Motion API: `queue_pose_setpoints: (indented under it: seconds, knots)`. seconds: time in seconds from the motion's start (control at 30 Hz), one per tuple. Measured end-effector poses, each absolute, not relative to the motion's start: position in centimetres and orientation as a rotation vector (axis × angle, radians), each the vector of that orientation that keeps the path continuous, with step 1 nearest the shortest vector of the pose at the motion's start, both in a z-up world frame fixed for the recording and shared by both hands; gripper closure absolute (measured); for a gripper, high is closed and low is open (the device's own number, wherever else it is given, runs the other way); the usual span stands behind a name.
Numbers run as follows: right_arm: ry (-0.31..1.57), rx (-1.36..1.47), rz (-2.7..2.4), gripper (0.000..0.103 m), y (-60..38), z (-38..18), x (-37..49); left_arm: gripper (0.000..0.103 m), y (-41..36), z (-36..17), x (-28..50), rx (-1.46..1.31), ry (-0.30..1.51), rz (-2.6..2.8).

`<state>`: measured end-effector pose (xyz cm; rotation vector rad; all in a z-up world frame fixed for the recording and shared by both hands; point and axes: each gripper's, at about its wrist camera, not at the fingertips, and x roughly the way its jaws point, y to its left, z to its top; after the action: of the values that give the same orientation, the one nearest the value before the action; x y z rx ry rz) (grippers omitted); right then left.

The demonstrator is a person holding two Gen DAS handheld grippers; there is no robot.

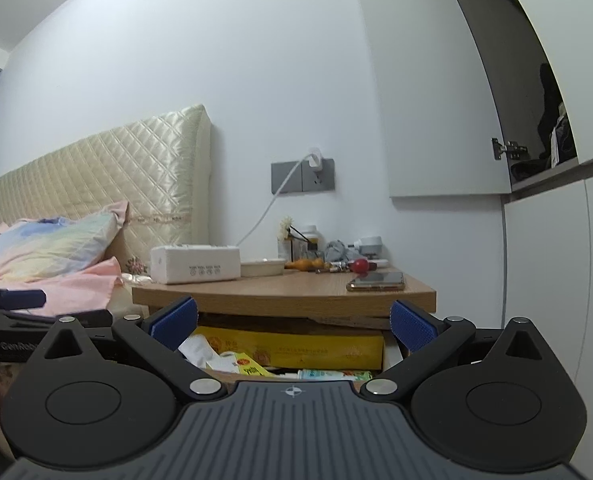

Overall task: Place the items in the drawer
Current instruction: 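Back both tools away from the open drawer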

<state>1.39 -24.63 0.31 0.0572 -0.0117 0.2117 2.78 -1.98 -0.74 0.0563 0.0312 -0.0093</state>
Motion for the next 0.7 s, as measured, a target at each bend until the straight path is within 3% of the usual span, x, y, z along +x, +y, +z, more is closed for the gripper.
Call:
queue_pose_setpoints:
  seconds: [0.7]
  knots:
    - [-0.063, 0.110, 0.223, 0.000, -24.7, 0.3, 0.2, 0.001, -1.5, 0.3, 1.6, -0.032, 0.010, -0.029]
